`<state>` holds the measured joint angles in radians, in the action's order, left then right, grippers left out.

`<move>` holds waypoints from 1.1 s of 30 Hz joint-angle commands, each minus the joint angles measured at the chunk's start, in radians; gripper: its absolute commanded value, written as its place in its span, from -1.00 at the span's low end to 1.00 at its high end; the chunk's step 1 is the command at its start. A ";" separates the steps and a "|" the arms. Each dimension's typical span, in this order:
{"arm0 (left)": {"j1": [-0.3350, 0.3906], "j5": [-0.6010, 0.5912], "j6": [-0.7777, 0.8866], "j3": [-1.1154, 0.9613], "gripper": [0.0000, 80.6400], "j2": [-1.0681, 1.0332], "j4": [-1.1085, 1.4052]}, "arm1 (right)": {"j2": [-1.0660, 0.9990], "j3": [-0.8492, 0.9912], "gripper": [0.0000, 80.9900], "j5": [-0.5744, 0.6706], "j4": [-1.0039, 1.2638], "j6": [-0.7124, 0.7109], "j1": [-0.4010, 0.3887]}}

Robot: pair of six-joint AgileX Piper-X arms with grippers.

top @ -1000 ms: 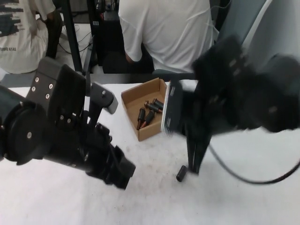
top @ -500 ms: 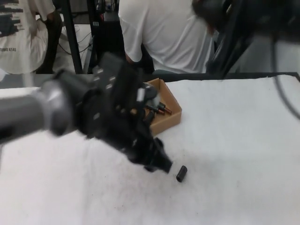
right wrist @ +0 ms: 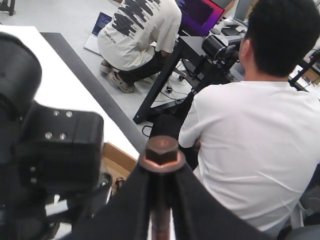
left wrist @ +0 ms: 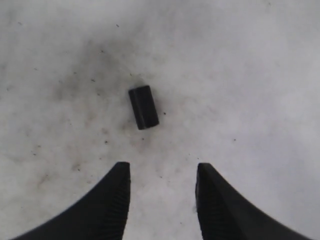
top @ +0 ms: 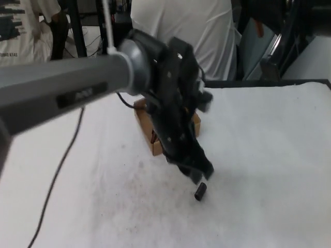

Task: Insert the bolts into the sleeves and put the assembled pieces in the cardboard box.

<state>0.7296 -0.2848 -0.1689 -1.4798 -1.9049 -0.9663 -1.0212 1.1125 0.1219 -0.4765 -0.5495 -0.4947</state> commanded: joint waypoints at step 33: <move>0.067 0.224 0.230 -0.068 -0.02 -0.102 0.097 | 0.008 0.009 -0.98 0.079 0.017 0.016 0.019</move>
<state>0.8001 -0.0764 0.0491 -1.5392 -2.0105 -0.8755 -1.0212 1.1125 0.1868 -0.4729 -0.5386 -0.4804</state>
